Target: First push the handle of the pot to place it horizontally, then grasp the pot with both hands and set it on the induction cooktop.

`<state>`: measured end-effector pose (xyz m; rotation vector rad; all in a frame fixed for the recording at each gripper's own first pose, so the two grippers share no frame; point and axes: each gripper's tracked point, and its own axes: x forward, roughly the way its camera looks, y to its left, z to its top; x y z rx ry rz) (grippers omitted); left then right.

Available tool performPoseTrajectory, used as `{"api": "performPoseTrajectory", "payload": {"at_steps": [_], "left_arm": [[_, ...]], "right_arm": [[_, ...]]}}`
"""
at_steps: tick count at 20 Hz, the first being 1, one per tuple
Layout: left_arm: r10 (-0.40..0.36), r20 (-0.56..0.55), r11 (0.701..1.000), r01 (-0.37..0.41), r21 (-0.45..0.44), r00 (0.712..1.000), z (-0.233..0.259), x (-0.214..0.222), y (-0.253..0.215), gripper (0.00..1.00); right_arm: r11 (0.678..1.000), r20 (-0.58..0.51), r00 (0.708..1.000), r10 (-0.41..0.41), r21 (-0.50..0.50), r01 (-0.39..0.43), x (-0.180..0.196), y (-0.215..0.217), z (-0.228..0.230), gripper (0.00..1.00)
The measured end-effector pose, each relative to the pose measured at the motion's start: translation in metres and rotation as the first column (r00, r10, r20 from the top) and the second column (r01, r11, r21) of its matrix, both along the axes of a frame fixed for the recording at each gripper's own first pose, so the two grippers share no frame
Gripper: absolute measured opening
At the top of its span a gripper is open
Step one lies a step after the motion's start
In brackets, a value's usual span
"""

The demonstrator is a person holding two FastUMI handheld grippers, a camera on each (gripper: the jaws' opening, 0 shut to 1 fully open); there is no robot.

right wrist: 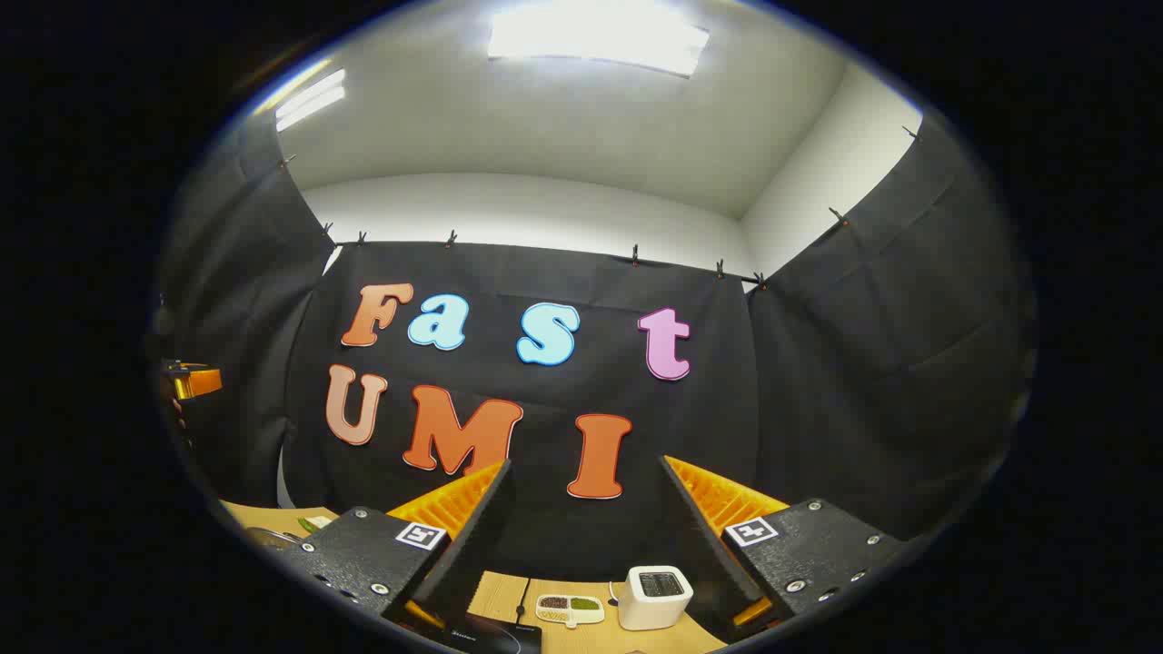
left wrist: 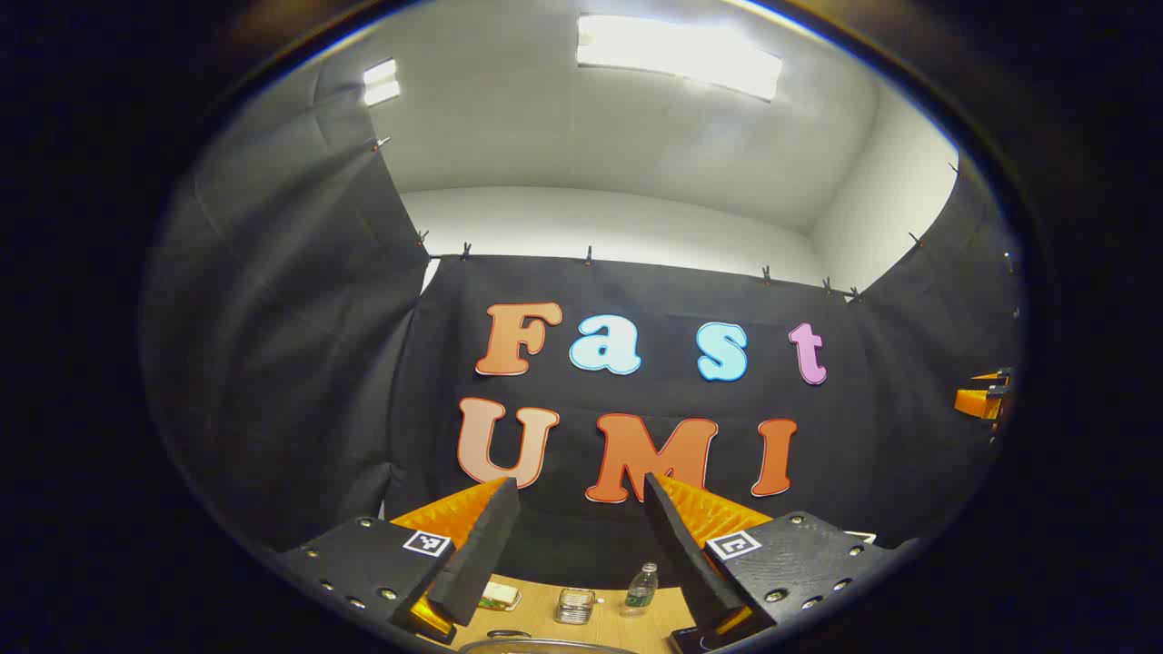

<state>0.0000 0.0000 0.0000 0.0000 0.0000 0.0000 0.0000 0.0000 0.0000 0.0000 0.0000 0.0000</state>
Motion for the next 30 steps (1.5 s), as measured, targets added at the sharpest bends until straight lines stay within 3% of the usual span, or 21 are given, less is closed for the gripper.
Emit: {"api": "performPoseTrajectory", "payload": {"at_steps": [4, 10, 16, 20, 27, 30], "left_arm": [[0.012, 0.006, 1.000, -0.012, -0.007, 1.000, -0.003, -0.002, 0.001, 0.85], [-0.056, 0.063, 0.995, 0.060, -0.076, 0.996, 0.010, -0.008, -0.012, 0.86], [-0.014, 0.098, 0.999, 0.018, -0.042, 0.995, 0.015, -0.013, -0.008, 0.86], [-0.012, 0.061, 1.000, 0.014, -0.027, 0.998, 0.005, -0.012, -0.011, 0.86], [-0.087, -0.050, 0.996, 0.086, -0.023, 0.995, -0.025, -0.007, -0.029, 0.85], [-0.119, -0.113, 0.992, 0.122, 0.028, 0.986, -0.046, -0.007, -0.037, 0.85]], "right_arm": [[1.000, 0.018, 1.000, 0.009, -0.008, -0.008, -0.003, 0.003, 0.002, 0.96], [1.000, 0.027, 1.000, 0.004, -0.012, -0.004, -0.007, -0.001, 0.004, 0.95], [1.000, 0.051, 0.999, -0.007, -0.009, 0.008, -0.010, -0.007, 0.006, 0.95], [1.000, 0.048, 0.999, 0.004, -0.005, -0.003, -0.009, -0.005, 0.004, 0.95], [1.000, 0.035, 0.999, 0.014, -0.016, -0.014, -0.011, -0.005, -0.007, 0.95], [1.000, 0.048, 0.999, 0.014, -0.011, -0.014, -0.013, -0.004, -0.010, 0.95]]}}
